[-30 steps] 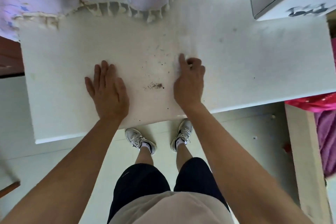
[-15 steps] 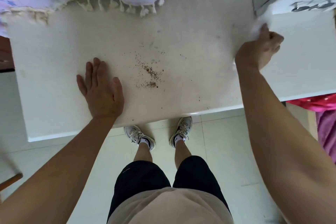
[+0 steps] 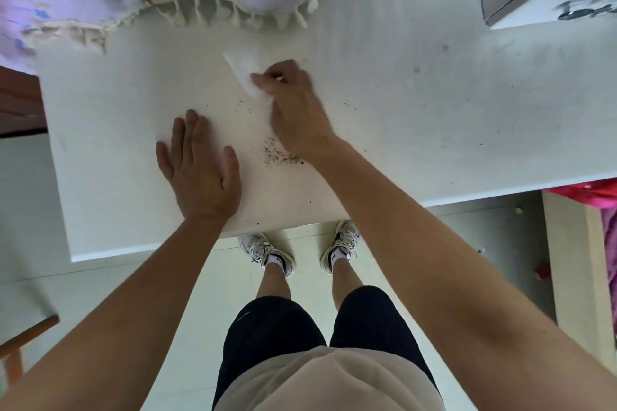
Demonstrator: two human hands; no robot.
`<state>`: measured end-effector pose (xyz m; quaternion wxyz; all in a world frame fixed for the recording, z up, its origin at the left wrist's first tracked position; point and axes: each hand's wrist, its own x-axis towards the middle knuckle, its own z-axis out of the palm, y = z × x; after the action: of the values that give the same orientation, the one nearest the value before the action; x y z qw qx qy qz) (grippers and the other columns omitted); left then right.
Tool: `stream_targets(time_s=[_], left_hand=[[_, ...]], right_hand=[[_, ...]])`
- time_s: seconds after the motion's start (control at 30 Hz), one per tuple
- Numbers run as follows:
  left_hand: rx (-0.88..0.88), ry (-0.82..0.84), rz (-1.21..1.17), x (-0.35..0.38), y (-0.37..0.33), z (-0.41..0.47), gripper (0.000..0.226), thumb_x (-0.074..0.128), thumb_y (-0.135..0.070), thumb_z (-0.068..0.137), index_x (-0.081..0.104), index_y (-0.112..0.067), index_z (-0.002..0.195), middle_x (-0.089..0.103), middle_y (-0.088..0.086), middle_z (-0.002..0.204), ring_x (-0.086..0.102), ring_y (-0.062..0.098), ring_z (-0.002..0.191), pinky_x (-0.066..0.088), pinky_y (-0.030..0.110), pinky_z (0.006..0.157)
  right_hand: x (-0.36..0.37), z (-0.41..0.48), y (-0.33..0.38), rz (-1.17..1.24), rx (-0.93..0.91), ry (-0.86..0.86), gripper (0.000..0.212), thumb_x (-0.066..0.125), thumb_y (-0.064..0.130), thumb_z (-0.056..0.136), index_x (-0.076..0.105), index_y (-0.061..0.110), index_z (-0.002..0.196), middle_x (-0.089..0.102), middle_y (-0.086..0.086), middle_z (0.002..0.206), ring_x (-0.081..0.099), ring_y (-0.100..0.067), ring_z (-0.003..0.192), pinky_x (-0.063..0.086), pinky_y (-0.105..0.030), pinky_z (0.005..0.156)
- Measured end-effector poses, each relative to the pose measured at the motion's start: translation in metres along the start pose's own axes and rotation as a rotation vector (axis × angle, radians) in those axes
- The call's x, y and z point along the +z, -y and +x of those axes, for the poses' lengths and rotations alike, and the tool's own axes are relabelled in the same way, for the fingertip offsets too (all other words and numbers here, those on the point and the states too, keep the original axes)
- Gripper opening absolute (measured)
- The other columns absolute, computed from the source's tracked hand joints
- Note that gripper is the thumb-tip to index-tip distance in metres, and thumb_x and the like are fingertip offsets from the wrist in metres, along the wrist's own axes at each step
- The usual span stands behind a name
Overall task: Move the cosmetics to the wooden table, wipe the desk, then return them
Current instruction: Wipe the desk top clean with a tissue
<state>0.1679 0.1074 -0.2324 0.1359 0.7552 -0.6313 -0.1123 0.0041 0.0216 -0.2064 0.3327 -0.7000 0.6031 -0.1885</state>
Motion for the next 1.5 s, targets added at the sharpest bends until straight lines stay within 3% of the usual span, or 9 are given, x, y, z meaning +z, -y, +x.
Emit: stream_targets(time_s=[0.17,0.27,0.4,0.77,0.93,1.07,1.37,1.43,1.5], left_hand=[[0.004,0.018,0.004,-0.003,0.002,0.002,0.069,0.022,-0.048,0.093,0.035,-0.009,0.148,0.03,0.003,0.158,0.018,0.02,0.148,0.005,0.047,0.12],[0.029,0.029,-0.014,-0.01,0.009,0.002,0.065,0.026,-0.046,0.095,0.037,-0.009,0.147,0.033,0.005,0.157,0.023,0.019,0.147,0.012,0.046,0.119],[0.085,0.025,0.05,-0.025,0.041,0.01,0.057,0.047,-0.029,0.091,0.042,-0.009,0.144,0.029,0.016,0.156,0.027,0.03,0.144,0.022,0.05,0.113],[-0.172,0.165,0.205,-0.061,0.128,0.02,0.058,0.033,-0.044,0.101,0.023,-0.021,0.153,0.011,0.008,0.163,0.006,0.032,0.149,0.012,0.064,0.113],[-0.188,0.151,0.184,-0.053,0.127,0.018,0.059,0.028,-0.045,0.101,0.018,-0.022,0.154,0.006,0.007,0.164,0.002,0.029,0.15,0.007,0.063,0.113],[-0.17,0.161,0.177,-0.053,0.13,0.017,0.058,0.028,-0.044,0.102,0.018,-0.023,0.154,0.006,0.006,0.164,0.001,0.029,0.15,0.007,0.063,0.113],[-0.164,0.13,0.128,-0.066,0.138,0.021,0.054,0.019,-0.036,0.1,0.03,-0.024,0.151,0.018,0.001,0.162,0.013,0.023,0.149,0.014,0.055,0.114],[-0.178,0.12,0.113,-0.063,0.135,0.019,0.052,0.02,-0.035,0.101,0.029,-0.024,0.152,0.016,0.0,0.162,0.01,0.023,0.149,0.012,0.056,0.114],[-0.193,0.113,0.104,-0.058,0.133,0.017,0.051,0.022,-0.034,0.103,0.025,-0.025,0.153,0.012,0.0,0.163,0.006,0.022,0.15,0.007,0.057,0.115]], right_hand=[[-0.049,0.0,-0.05,0.104,0.446,-0.576,0.042,0.042,-0.001,0.094,0.062,0.007,0.13,0.048,-0.015,0.129,0.047,-0.028,0.119,0.036,-0.02,0.1],[-0.059,0.004,-0.066,-0.185,0.587,-0.489,0.049,0.041,-0.001,0.091,0.053,0.011,0.137,0.04,-0.011,0.139,0.04,-0.029,0.124,0.038,-0.026,0.096],[-0.024,0.023,-0.032,-0.403,0.351,-0.335,0.063,0.041,-0.008,0.081,0.046,0.012,0.141,0.038,-0.011,0.143,0.04,-0.032,0.124,0.039,-0.033,0.096],[0.089,0.021,0.09,-0.294,-0.325,0.125,0.048,0.044,-0.009,0.084,0.058,0.008,0.128,0.048,-0.008,0.133,0.047,-0.028,0.112,0.045,-0.036,0.09],[0.04,0.035,0.053,-0.146,0.015,-0.316,0.054,0.042,-0.013,0.084,0.058,0.007,0.131,0.049,-0.01,0.135,0.047,-0.029,0.119,0.042,-0.025,0.092],[0.031,0.052,0.04,-0.485,0.321,-0.269,0.055,0.045,-0.011,0.079,0.047,0.001,0.132,0.036,-0.011,0.146,0.04,-0.033,0.124,0.039,-0.037,0.099],[0.104,0.061,0.124,-0.478,-0.341,0.247,0.06,0.038,-0.009,0.085,0.047,0.01,0.141,0.036,0.0,0.153,0.038,-0.026,0.132,0.037,-0.037,0.105],[0.091,0.054,0.12,-0.317,-0.351,0.219,0.055,0.041,-0.008,0.089,0.053,0.012,0.138,0.046,0.0,0.147,0.044,-0.023,0.128,0.04,-0.034,0.103],[0.065,0.043,0.103,-0.148,-0.274,-0.024,0.051,0.043,-0.008,0.089,0.06,0.012,0.133,0.055,-0.001,0.138,0.05,-0.024,0.121,0.044,-0.031,0.099]])
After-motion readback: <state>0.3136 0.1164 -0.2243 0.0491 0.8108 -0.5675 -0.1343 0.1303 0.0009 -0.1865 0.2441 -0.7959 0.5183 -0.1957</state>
